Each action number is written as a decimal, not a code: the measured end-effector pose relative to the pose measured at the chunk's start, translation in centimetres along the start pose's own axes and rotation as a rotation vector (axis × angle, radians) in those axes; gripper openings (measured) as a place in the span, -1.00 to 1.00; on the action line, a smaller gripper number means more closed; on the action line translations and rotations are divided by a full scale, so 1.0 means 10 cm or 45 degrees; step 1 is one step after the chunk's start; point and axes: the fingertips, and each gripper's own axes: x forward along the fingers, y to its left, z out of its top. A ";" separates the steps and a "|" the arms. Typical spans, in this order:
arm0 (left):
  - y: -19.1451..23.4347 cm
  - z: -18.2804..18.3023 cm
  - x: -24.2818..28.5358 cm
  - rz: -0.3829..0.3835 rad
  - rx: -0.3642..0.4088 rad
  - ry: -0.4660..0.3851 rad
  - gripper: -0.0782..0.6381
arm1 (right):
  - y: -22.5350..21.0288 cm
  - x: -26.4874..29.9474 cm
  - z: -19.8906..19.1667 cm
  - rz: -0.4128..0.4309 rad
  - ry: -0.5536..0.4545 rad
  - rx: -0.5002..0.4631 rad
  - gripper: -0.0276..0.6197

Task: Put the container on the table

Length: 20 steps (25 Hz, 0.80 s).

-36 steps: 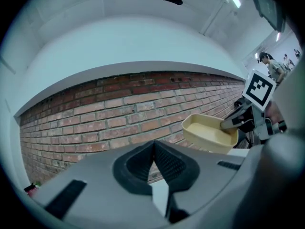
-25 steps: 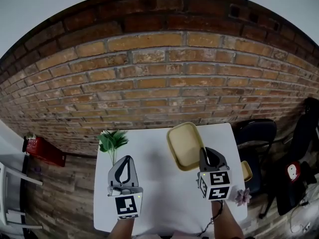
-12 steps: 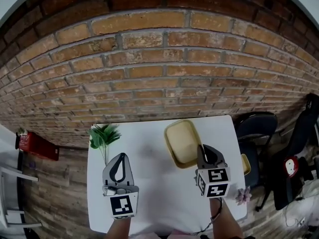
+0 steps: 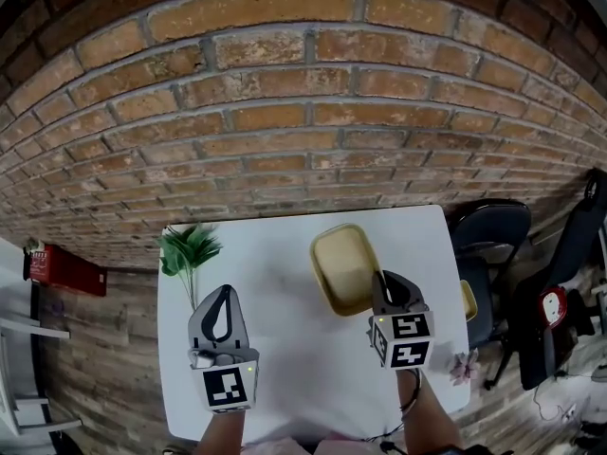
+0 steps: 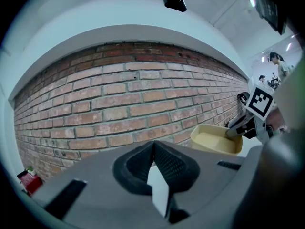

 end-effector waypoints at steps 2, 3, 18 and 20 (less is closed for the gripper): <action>0.00 -0.04 0.02 -0.004 0.002 0.010 -0.75 | 0.00 0.04 -0.06 0.000 0.016 0.005 -0.88; 0.00 -0.06 0.03 -0.007 0.003 0.013 -0.75 | 0.00 0.05 -0.09 0.000 0.024 0.007 -0.88; 0.01 -0.27 0.09 -0.029 -0.002 0.068 -0.75 | 0.01 0.25 -0.50 -0.007 0.138 0.032 -0.87; 0.02 -0.29 0.10 -0.030 -0.002 0.075 -0.75 | 0.00 0.27 -0.54 -0.010 0.149 0.033 -0.87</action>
